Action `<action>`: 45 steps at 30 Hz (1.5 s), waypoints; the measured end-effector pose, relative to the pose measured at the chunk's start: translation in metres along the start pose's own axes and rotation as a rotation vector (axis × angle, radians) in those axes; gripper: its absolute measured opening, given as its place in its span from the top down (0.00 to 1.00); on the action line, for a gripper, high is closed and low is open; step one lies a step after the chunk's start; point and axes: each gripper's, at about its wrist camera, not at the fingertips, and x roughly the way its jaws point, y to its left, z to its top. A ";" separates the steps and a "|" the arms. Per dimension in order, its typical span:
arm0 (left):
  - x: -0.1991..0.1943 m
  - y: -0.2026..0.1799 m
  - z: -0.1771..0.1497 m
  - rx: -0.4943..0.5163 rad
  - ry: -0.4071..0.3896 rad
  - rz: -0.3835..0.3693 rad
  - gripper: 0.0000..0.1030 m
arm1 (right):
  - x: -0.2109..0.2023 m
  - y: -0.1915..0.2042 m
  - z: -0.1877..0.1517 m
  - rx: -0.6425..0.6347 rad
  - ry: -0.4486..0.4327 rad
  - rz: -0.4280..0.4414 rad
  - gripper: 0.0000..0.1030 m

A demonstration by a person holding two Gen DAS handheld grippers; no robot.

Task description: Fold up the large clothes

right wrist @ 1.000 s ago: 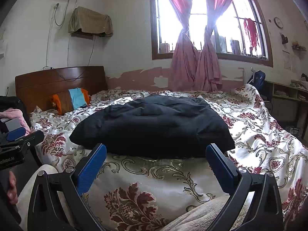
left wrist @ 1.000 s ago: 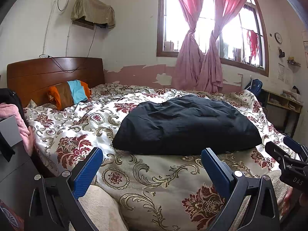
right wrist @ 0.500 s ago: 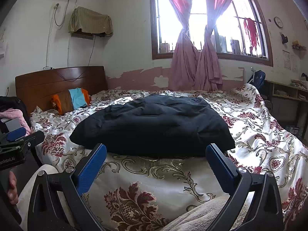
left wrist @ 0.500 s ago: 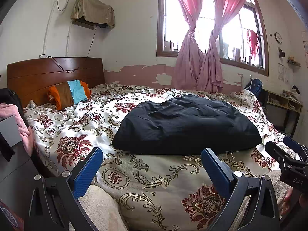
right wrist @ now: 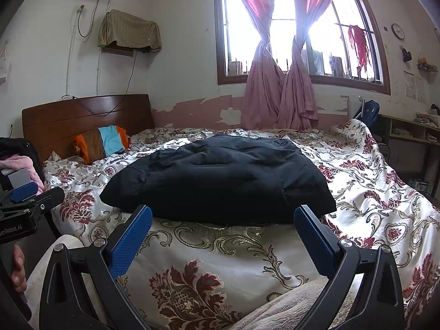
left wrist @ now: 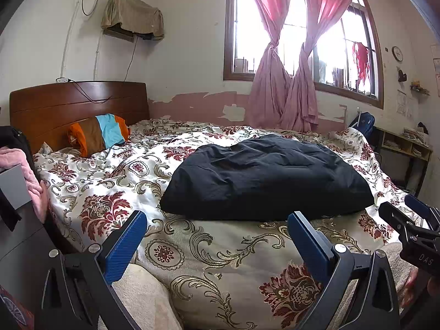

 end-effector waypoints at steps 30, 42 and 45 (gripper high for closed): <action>0.000 -0.001 0.001 0.014 0.019 -0.020 0.00 | 0.001 -0.002 -0.003 0.000 0.006 0.006 0.01; -0.004 -0.003 0.002 0.019 0.005 -0.029 0.00 | 0.003 -0.003 -0.007 0.001 0.013 0.015 0.01; -0.004 -0.003 0.002 0.018 0.007 -0.035 0.00 | 0.004 -0.004 -0.007 -0.001 0.015 0.018 0.01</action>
